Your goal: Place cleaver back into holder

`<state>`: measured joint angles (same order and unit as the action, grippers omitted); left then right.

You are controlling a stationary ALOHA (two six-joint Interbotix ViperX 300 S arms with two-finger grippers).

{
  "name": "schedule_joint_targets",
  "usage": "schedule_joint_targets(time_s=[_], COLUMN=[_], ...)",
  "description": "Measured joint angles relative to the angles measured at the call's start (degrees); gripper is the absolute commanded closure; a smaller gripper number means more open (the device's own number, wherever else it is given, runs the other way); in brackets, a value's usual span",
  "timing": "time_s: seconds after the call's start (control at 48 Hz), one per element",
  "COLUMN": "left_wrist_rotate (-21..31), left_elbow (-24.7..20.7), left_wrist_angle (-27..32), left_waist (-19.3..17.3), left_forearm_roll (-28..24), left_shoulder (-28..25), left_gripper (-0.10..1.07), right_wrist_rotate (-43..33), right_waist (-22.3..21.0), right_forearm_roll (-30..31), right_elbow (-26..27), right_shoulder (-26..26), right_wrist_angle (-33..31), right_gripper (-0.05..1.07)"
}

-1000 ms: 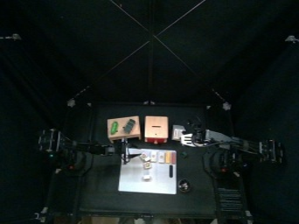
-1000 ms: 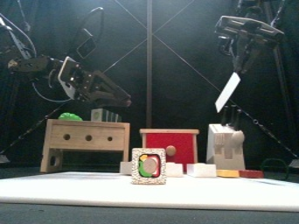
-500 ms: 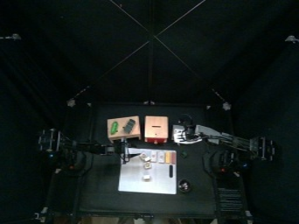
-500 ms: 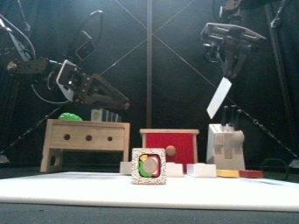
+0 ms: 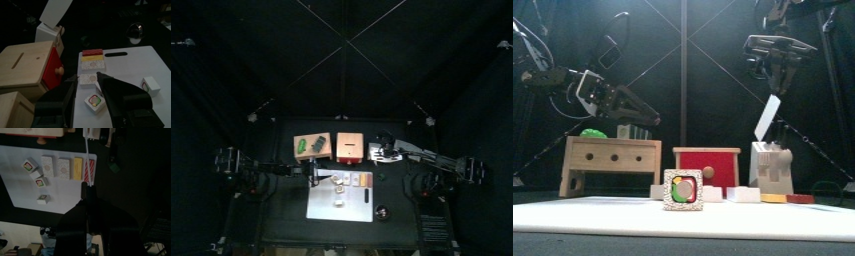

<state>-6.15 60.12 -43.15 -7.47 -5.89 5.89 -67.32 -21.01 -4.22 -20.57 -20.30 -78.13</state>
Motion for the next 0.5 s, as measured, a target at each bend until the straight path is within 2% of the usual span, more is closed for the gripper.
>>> schedule_joint_targets(time_s=[0.5], left_wrist_rotate=[0.00], left_elbow=[0.35], left_wrist_angle=[0.09], left_waist=[-0.53], left_forearm_roll=[-0.26], left_shoulder=[0.00], left_gripper=[0.21], right_wrist_rotate=[0.18], right_waist=[-1.05], right_forearm_roll=[0.00], right_elbow=[-1.49], right_shoulder=[0.35], right_wrist_angle=[1.32], right_gripper=[0.70])
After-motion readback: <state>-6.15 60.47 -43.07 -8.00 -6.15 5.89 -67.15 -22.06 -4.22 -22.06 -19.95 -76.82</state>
